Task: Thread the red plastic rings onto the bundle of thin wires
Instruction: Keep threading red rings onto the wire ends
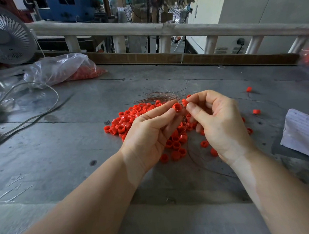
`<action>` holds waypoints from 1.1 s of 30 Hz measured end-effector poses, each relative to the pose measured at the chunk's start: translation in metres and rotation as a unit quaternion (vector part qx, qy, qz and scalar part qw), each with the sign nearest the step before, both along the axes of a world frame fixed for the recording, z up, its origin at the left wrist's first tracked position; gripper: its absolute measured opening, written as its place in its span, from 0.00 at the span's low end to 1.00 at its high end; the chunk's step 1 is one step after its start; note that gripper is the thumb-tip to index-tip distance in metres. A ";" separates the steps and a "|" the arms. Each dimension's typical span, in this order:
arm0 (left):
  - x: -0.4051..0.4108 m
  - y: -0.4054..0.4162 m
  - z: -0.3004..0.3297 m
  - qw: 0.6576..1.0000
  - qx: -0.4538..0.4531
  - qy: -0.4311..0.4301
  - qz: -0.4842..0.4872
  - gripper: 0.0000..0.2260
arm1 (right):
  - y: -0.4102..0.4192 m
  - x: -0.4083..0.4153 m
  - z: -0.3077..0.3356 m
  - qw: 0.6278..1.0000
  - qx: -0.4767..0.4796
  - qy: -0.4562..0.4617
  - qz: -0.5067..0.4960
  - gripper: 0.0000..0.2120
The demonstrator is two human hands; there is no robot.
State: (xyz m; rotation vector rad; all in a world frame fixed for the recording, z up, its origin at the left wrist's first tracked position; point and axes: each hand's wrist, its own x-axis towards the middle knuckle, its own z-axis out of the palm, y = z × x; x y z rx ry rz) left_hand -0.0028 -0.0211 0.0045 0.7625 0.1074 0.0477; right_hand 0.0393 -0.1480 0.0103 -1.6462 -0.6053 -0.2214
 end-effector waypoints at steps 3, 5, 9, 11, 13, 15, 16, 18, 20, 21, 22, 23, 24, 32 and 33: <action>0.000 0.000 -0.001 1.000 0.007 -0.001 0.000 0.12 | 0.000 0.000 0.000 1.000 -0.003 -0.003 -0.003 0.09; 0.001 0.000 -0.001 1.000 0.003 0.002 0.001 0.11 | 0.000 0.000 0.000 1.000 -0.004 -0.003 -0.003 0.09; 0.002 0.000 -0.002 1.000 0.004 0.003 0.000 0.11 | 0.000 0.000 -0.001 1.000 -0.003 0.000 0.000 0.09; 0.002 0.000 -0.002 1.000 0.002 0.002 0.001 0.11 | 0.000 0.000 -0.001 1.000 -0.003 0.000 0.000 0.09; 0.003 0.000 -0.002 1.000 -0.001 0.003 0.001 0.12 | 0.000 0.001 -0.001 1.000 -0.004 -0.001 0.001 0.09; 0.002 0.000 -0.002 1.000 -0.005 0.005 0.002 0.11 | 0.000 0.001 -0.001 1.000 -0.007 -0.002 0.000 0.09; 0.002 0.000 -0.002 1.000 -0.006 0.006 0.003 0.11 | 0.000 0.001 -0.001 1.000 -0.008 -0.003 -0.001 0.09; 0.002 0.000 -0.001 1.000 -0.005 0.008 0.005 0.10 | 0.000 0.001 -0.001 1.000 -0.007 -0.002 -0.001 0.09; 0.002 -0.001 -0.001 1.000 -0.004 0.009 0.007 0.10 | 0.000 0.001 -0.001 1.000 -0.006 0.001 -0.002 0.09; 0.002 -0.001 0.000 1.000 -0.004 0.009 0.008 0.10 | 0.000 0.001 -0.001 1.000 -0.005 0.004 -0.001 0.08; 0.002 -0.001 0.000 1.000 -0.004 0.008 0.008 0.10 | 0.000 0.001 -0.001 1.000 -0.002 0.009 0.000 0.08; 0.001 -0.001 0.000 1.000 -0.004 0.006 0.009 0.10 | 0.000 0.001 -0.001 1.000 0.005 0.018 0.003 0.08; 0.001 -0.001 0.000 1.000 -0.003 0.006 0.010 0.10 | -0.001 0.001 -0.001 0.999 0.015 0.030 0.007 0.09; 0.001 -0.001 0.000 1.000 0.004 -0.001 0.013 0.08 | -0.002 0.003 -0.002 0.994 0.055 0.084 0.039 0.10; 0.001 -0.001 0.000 1.000 0.005 -0.002 0.011 0.08 | -0.002 0.003 -0.002 0.994 0.055 0.085 0.041 0.10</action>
